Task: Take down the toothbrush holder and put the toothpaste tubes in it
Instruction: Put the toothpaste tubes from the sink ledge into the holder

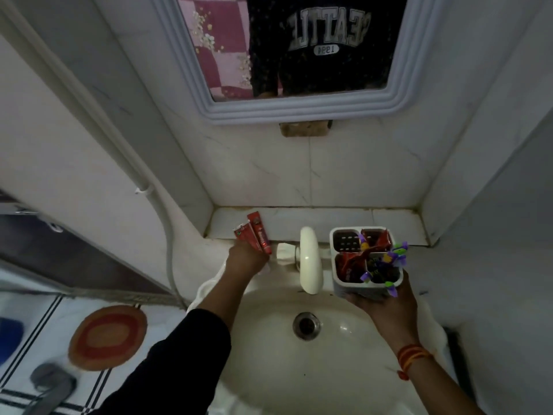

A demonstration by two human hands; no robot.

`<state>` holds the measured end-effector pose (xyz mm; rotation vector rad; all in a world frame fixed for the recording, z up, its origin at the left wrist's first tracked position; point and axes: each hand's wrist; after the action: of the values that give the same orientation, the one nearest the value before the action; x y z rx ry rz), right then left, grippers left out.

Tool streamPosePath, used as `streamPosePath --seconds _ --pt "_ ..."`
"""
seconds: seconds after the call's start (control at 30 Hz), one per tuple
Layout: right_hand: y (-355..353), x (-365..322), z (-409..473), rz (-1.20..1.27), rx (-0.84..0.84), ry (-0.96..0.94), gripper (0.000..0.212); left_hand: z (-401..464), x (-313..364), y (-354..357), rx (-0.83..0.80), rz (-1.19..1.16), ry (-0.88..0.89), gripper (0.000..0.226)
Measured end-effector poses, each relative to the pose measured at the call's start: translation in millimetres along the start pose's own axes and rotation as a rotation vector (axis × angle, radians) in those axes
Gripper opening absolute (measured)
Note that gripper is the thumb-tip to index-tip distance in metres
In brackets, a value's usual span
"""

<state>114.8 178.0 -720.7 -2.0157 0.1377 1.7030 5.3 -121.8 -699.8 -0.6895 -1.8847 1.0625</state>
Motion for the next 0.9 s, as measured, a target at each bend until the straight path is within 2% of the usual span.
streamPosePath --seconds 0.07,0.17,0.27,0.33,0.4,0.53,0.63,0.73,0.83,0.9 --pt "0.9 1.1 0.2 -0.009 0.007 0.007 0.085 -4.6 -2.4 4.9 0.024 -0.105 -0.071 0.049" --pt "0.4 -1.6 -0.3 -0.008 0.011 0.029 0.082 -29.8 11.3 -15.8 -0.033 -0.353 -0.186 0.025" --pt "-0.9 1.9 1.0 0.003 0.011 0.034 0.081 -34.5 12.6 -31.7 -0.162 -0.68 -0.398 0.028" --pt "-0.6 4.5 1.0 -0.014 -0.002 0.027 0.082 -44.1 17.8 -46.9 -0.22 -0.869 -0.441 0.028" --pt "-0.8 5.9 3.5 0.023 -0.018 0.035 0.081 -55.3 26.4 -62.3 -0.157 -0.919 -0.29 0.036" --pt "2.6 3.2 11.3 0.154 -0.075 0.014 0.079 -82.0 68.1 -92.0 0.083 -0.755 0.192 0.054" --pt "2.7 10.5 10.4 0.136 -0.032 -0.013 0.085 -90.5 105.5 -96.1 0.001 -0.649 0.4 0.056" --pt "-1.0 5.0 5.3 0.136 -0.018 0.013 0.091 -93.4 136.3 -90.1 -0.082 -0.442 0.537 0.044" --pt "-1.2 -5.0 2.4 0.158 -0.007 0.024 0.094 -92.6 158.0 -78.9 -0.116 -0.206 0.628 0.033" --pt "-0.2 -6.2 2.0 0.166 0.003 0.026 0.098 -89.1 165.8 -69.6 -0.157 -0.088 0.682 0.036"
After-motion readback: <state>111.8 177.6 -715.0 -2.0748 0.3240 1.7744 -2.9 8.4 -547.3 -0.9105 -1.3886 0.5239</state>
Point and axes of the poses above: each hand's wrist, its own z-axis towards the middle knuckle, its own y-axis out of the palm, x = y × z, and after that the axes turned 9 degrees about x, right-handed
